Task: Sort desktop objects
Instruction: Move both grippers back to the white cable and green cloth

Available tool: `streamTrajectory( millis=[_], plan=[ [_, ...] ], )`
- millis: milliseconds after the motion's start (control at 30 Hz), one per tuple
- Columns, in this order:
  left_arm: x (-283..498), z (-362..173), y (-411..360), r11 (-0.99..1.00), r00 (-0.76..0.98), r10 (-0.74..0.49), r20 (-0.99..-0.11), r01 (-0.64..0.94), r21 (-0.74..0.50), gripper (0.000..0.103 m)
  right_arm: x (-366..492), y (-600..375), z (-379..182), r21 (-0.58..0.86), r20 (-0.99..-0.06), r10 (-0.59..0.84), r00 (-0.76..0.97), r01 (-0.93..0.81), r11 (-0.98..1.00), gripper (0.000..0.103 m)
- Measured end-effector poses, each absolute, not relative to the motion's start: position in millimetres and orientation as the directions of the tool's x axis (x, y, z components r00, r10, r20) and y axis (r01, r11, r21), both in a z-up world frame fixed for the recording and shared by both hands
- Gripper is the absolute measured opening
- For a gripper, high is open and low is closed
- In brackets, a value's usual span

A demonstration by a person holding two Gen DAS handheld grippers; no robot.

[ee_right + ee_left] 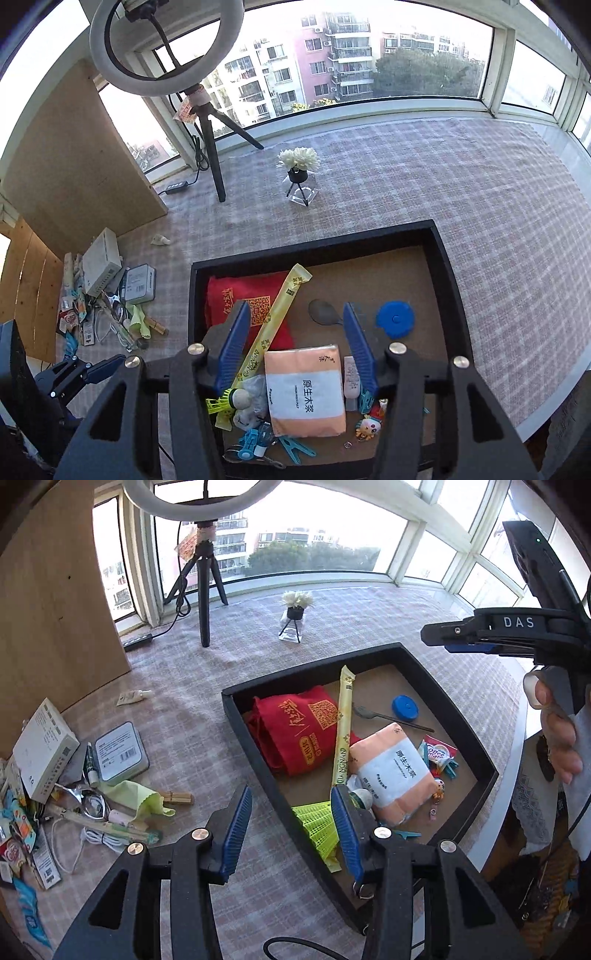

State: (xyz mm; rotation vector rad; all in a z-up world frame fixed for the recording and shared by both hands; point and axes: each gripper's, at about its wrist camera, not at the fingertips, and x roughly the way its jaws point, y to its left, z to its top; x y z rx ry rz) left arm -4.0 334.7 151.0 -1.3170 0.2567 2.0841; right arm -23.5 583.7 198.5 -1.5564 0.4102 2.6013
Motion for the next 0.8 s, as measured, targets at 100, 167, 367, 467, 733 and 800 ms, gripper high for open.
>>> streamTrajectory(
  millis=[100,167,367,467,733,800],
  plan=[
    [-19,134,301,-0.828,-0.278,0.380,-0.882,-0.527,-0.191,0.040,-33,561,191,0.212,-0.870,-0.126,-0.476,-0.132,-0.968,0.052],
    [-28,124,276,-0.865,-0.278,0.356,-0.892,-0.459,-0.202,0.039,-42,541,181,0.225,-0.873,-0.168,-0.459,-0.074,-0.971,0.052],
    [-55,92,201,-0.948,-0.271,0.281,-0.921,-0.225,-0.223,0.037,-73,468,143,0.247,-0.899,-0.264,-0.350,0.093,-0.964,0.052],
    [-66,76,171,-0.964,-0.253,0.262,-0.931,-0.116,-0.240,0.034,-86,426,129,0.261,-0.906,-0.306,-0.294,0.182,-0.948,0.052],
    [-87,47,136,-0.948,-0.223,0.287,-0.932,0.077,-0.310,0.029,-124,343,90,0.279,-0.926,-0.336,-0.170,0.289,-0.916,0.051],
    [-91,43,135,-0.941,-0.221,0.293,-0.930,0.104,-0.321,0.027,-133,333,80,0.283,-0.931,-0.334,-0.149,0.283,-0.916,0.050]
  ],
)
